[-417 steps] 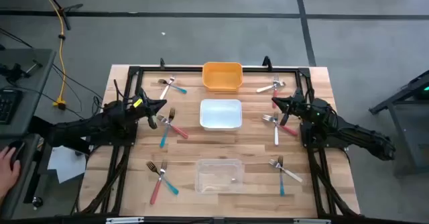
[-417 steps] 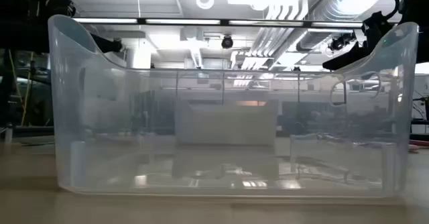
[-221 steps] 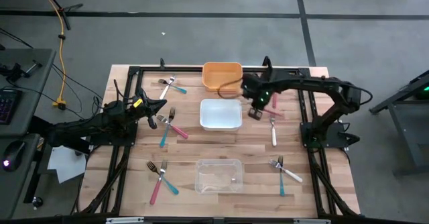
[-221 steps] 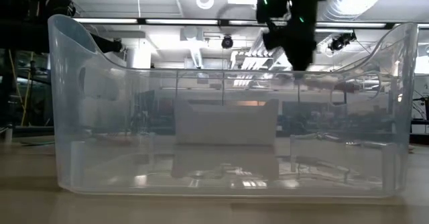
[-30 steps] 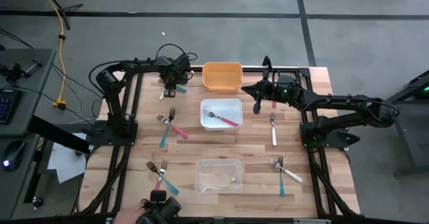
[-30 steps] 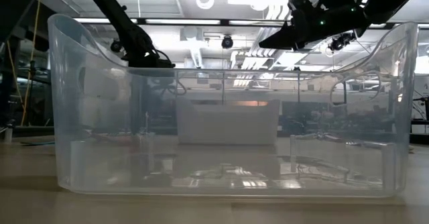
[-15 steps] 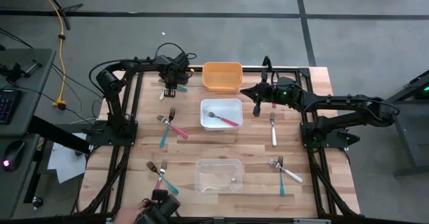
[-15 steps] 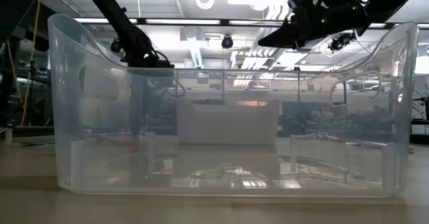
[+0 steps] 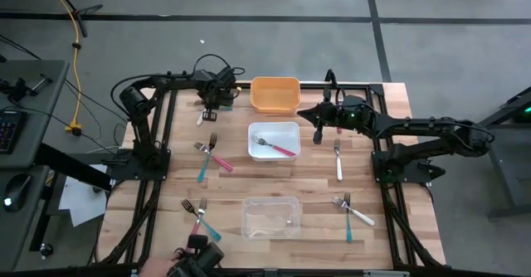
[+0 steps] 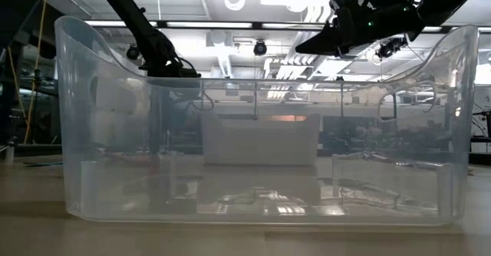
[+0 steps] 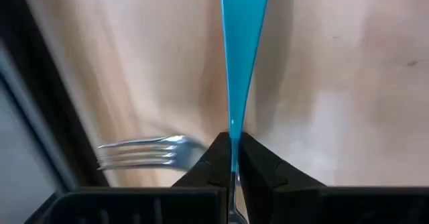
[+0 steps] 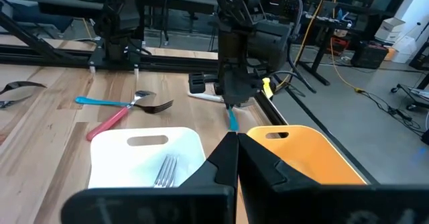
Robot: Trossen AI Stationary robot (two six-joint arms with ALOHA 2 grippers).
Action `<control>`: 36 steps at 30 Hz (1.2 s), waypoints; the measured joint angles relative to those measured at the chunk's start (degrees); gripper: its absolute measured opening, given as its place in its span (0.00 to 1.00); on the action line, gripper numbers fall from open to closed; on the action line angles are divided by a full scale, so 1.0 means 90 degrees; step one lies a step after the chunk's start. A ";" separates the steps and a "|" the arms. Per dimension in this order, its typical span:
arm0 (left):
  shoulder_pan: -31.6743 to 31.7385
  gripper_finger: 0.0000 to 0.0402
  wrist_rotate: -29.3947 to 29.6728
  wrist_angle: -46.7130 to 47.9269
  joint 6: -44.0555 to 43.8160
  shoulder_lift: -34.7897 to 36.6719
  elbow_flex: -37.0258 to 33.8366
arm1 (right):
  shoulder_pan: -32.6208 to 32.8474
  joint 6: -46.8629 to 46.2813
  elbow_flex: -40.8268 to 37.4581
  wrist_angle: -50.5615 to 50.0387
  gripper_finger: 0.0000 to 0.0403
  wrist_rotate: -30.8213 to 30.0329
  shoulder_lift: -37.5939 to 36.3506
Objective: Sort silverware by color (type)
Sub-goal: Put the top left blue fork into the yellow bin
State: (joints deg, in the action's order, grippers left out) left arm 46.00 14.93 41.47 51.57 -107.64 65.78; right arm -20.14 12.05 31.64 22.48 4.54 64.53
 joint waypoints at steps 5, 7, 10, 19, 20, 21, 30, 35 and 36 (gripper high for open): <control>0.0003 0.01 0.0253 0.0396 -0.0158 0.0335 0.0279 | 0.0000 0.0000 0.0000 0.0002 0.00 0.0000 0.0000; -0.0041 0.01 0.0307 0.0714 -0.0240 0.0471 0.0423 | 0.0000 0.0000 0.0000 0.0000 0.00 0.0000 0.0000; -0.0142 0.01 0.0356 0.0932 -0.0389 0.0732 0.0718 | 0.0000 0.0000 0.0000 0.0000 0.00 0.0000 0.0000; -0.0726 0.01 -0.0079 0.1314 -0.1285 0.0997 0.2178 | 0.0000 0.0000 0.0000 -0.0003 0.00 -0.0001 0.0000; -0.0794 0.01 -0.0286 0.1281 -0.1397 0.0997 0.2354 | 0.0000 0.0000 0.0000 -0.0003 0.00 -0.0001 0.0000; -0.0874 0.01 -0.0505 0.1247 -0.1518 0.0999 0.2541 | 0.0000 0.0000 0.0000 -0.0003 0.00 -0.0002 0.0000; -0.1622 0.00 -0.1267 0.0647 -0.1700 0.0463 0.3504 | 0.0000 -0.0020 0.0002 -0.0001 0.00 -0.0002 0.0000; -0.1860 0.00 -0.1467 -0.0016 -0.1245 -0.0189 0.3722 | 0.0000 -0.0022 0.0000 -0.0016 0.00 -0.0002 0.0000; -0.1885 0.00 -0.1468 -0.0132 -0.1142 -0.0327 0.3787 | 0.0000 -0.0022 0.0001 -0.0035 0.00 -0.0002 0.0000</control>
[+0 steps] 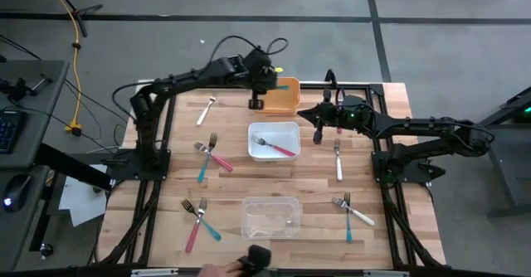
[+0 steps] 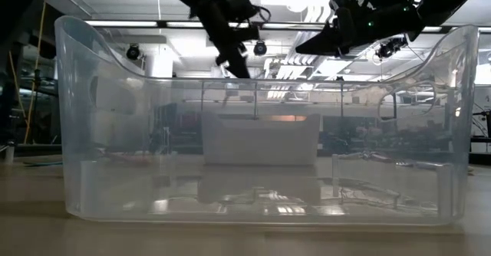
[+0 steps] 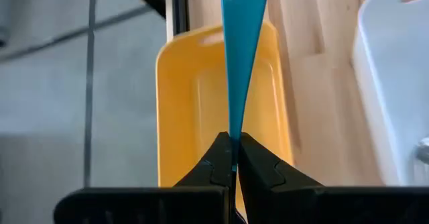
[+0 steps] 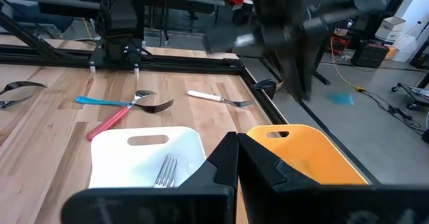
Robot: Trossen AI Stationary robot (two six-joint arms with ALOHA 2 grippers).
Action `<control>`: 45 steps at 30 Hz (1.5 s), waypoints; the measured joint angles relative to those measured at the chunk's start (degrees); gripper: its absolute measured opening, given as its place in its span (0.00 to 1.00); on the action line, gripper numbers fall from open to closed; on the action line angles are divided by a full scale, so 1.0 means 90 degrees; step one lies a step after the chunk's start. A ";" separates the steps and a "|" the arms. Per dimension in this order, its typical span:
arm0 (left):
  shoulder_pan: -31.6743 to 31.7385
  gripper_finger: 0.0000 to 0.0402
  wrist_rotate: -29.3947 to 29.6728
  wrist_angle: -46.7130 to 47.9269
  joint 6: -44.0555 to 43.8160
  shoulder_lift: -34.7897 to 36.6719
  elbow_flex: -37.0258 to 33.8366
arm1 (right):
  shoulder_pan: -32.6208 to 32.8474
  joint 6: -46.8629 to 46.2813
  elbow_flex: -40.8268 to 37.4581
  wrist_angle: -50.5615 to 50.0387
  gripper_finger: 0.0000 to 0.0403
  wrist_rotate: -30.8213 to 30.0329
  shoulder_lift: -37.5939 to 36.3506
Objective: Sort silverware by color (type)
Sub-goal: Put the top left blue fork into the yellow bin, then put the top right white fork into the transparent bin
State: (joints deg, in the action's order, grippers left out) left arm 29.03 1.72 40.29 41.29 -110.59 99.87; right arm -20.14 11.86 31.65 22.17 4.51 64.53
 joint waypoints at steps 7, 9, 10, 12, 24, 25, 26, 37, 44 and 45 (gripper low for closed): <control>-0.0018 0.00 0.0027 -0.0061 0.0524 -0.0845 0.0390 | 0.0000 0.0000 0.0000 -0.0077 0.00 0.0000 0.0000; 0.0036 0.00 0.0035 -0.0004 0.0593 -0.1023 0.0465 | 0.0000 0.0001 0.0000 -0.0081 0.00 0.0000 0.0000; 0.0074 0.00 0.0046 0.0025 0.0612 -0.1110 0.0493 | -0.0001 0.0003 -0.0001 -0.0092 0.00 0.0000 0.0000; 0.0153 0.00 0.0100 0.0003 0.0647 -0.1265 0.0542 | 0.0000 0.0007 -0.0001 -0.0121 0.00 0.0000 0.0000; 0.0416 0.00 0.0096 0.0054 0.0657 -0.1636 0.0618 | 0.0000 0.0002 0.0001 -0.0128 0.00 0.0000 0.0000; 0.0416 0.00 0.0086 0.0051 0.0656 -0.1645 0.0620 | 0.0000 0.0002 0.0001 -0.0132 0.00 0.0000 0.0000; 0.0416 0.01 0.0078 0.0075 0.0657 -0.1655 0.0620 | -0.0001 0.0002 0.0001 -0.0133 0.00 -0.0002 0.0000; 0.0322 0.11 0.0431 0.0019 0.0622 -0.1668 0.0620 | 0.0000 0.0009 -0.0001 -0.0213 0.00 -0.0001 0.0000; 0.0280 0.03 0.0468 0.0062 0.0421 -0.1663 0.0618 | -0.0002 0.0019 0.0001 -0.0275 0.00 0.0000 0.0000; 0.0273 0.01 0.0466 0.0062 0.0360 -0.1644 0.0614 | -0.0002 0.0019 0.0000 -0.0297 0.00 0.0000 0.0000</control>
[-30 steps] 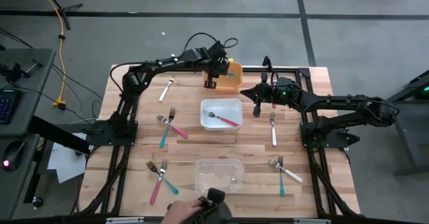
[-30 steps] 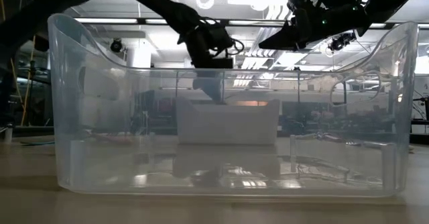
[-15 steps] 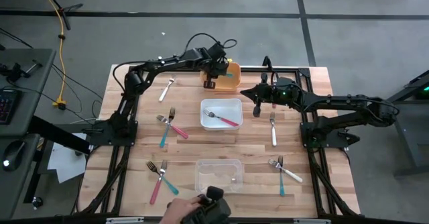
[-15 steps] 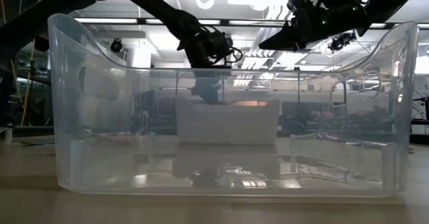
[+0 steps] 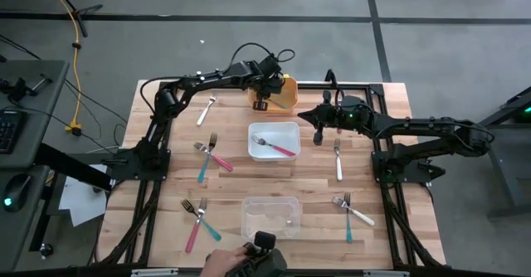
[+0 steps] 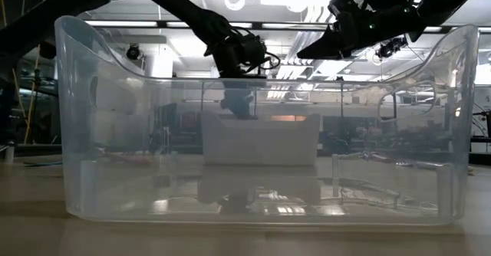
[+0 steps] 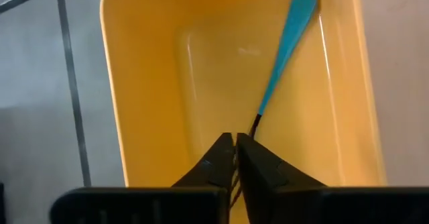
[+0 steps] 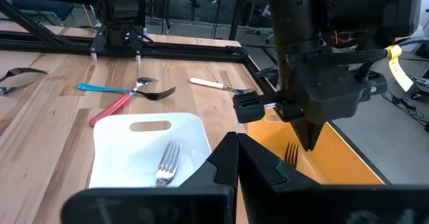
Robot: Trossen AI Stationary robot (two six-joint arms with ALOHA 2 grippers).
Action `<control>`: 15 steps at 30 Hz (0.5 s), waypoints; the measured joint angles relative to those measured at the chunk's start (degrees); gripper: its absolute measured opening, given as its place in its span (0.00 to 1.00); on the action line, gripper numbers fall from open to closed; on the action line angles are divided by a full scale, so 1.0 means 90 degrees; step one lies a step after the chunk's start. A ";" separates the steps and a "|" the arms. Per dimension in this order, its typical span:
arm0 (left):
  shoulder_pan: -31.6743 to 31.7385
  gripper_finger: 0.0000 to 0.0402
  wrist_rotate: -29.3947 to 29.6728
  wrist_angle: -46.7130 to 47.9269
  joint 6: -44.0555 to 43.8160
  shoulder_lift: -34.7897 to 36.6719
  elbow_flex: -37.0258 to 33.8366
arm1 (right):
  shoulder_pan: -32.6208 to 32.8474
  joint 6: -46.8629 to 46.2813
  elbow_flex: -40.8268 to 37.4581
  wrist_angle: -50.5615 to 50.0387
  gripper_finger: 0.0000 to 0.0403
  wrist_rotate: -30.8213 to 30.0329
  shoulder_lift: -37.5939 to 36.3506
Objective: Sort silverware by color (type)
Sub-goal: Put the top right white fork into the transparent bin
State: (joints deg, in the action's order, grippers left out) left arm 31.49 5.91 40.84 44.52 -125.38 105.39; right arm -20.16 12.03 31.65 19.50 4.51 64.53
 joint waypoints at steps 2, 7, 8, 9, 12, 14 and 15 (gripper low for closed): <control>-0.0002 0.01 -0.0066 0.0007 -0.0215 0.0074 -0.0010 | 0.0000 0.0000 0.0002 -0.0044 0.00 -0.0002 0.0000; 0.0074 0.00 -0.0773 -0.0307 -0.0910 0.0472 -0.0263 | 0.0000 0.0002 0.0002 -0.0363 0.00 -0.0340 -0.0039; 0.0095 0.00 -0.0917 -0.0414 -0.1020 0.0599 -0.0414 | 0.0000 0.0003 0.0002 -0.0469 0.00 -0.0432 -0.0073; 0.0107 0.00 -0.0956 -0.0577 -0.1120 0.0749 -0.0607 | 0.0000 0.0005 0.0005 -0.0498 0.00 -0.0512 -0.0082; 0.0131 0.00 -0.1113 -0.1352 -0.1372 0.1354 -0.1390 | 0.0000 0.0005 0.0006 -0.0641 0.00 -0.0571 -0.0128; 0.0131 0.00 -0.1151 -0.1975 -0.1616 0.1852 -0.2057 | 0.0000 0.0002 0.0006 -0.0665 0.00 -0.0571 -0.0126; 0.0131 0.00 -0.1153 -0.2350 -0.1760 0.2118 -0.2436 | -0.0002 0.0005 0.0006 -0.0662 0.00 -0.0571 -0.0102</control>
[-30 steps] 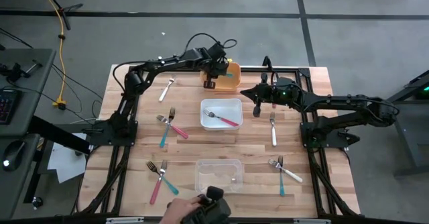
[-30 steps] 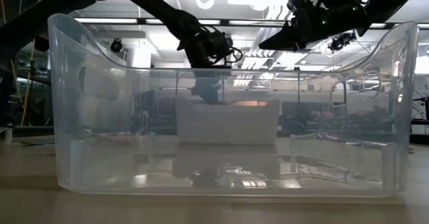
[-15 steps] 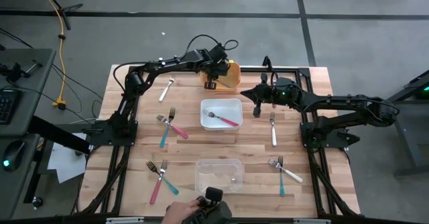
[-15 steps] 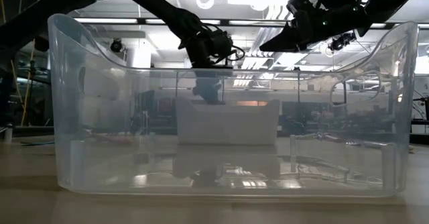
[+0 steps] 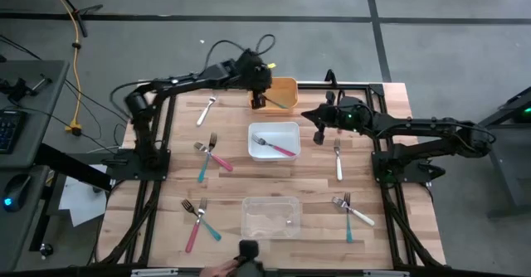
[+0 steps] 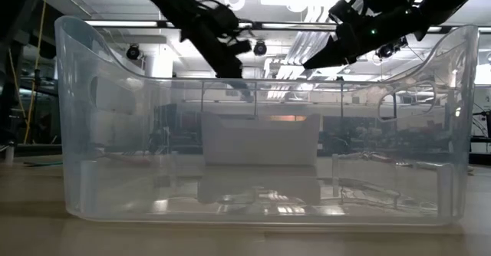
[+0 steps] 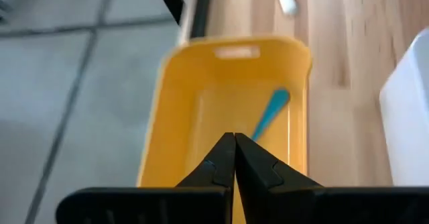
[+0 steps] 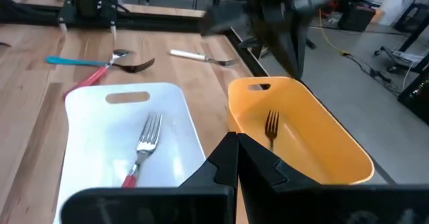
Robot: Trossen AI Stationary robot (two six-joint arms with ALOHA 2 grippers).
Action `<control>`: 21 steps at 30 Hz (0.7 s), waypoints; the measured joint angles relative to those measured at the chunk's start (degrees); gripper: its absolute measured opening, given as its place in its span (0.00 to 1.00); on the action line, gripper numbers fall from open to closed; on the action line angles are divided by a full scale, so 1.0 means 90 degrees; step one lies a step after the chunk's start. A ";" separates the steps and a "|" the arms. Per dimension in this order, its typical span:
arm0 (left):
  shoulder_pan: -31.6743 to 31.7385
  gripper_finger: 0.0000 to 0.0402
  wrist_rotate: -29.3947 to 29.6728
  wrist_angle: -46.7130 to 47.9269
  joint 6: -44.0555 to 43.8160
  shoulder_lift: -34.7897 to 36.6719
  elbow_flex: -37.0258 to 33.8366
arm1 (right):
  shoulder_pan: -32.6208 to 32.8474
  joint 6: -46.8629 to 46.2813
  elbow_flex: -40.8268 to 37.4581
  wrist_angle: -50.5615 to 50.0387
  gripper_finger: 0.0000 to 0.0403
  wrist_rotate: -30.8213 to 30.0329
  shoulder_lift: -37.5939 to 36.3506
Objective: Sort silverware by color (type)
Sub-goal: Put the top right white fork into the transparent bin
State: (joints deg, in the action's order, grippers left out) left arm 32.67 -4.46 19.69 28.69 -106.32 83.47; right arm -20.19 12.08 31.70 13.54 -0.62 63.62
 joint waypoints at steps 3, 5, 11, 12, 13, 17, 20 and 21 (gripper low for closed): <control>-0.0054 0.00 0.0003 -0.1056 -0.0398 0.0836 -0.1218 | -0.0026 -0.0012 0.0000 0.0001 0.00 -0.0035 0.0172; -0.0127 0.00 0.0006 -0.1813 -0.0743 0.1393 -0.2038 | -0.0089 -0.0054 -0.0001 -0.0009 0.00 -0.0044 0.0336; -0.0522 0.00 0.0176 -0.3846 -0.1631 0.2945 -0.4272 | -0.0502 -0.0757 -0.0007 -0.0110 0.00 -0.0299 0.0755; -0.0615 0.00 0.0269 -0.4178 -0.1710 0.3166 -0.4597 | -0.0575 -0.0896 -0.0002 -0.0188 0.00 -0.0426 0.0760; -0.0702 0.00 0.0379 -0.4485 -0.1783 0.3372 -0.4899 | -0.0647 -0.1023 0.0033 -0.0375 0.00 -0.0575 0.0760; -0.1016 0.00 0.0680 -0.5233 -0.1906 0.4056 -0.5911 | -0.0940 -0.1577 0.0412 -0.1820 0.00 -0.1306 0.0748; -0.1169 0.00 0.0774 -0.5550 -0.2041 0.4402 -0.6419 | -0.1308 -0.1821 0.0903 -0.3264 0.04 -0.1526 0.0796; -0.1208 0.00 0.0784 -0.5586 -0.2066 0.4490 -0.6539 | -0.1446 -0.1817 0.1078 -0.3732 0.06 -0.1540 0.0841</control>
State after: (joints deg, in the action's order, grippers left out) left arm 21.79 2.59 -30.58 10.09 -65.91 24.62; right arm -33.20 -4.28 41.41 -20.05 -14.49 71.19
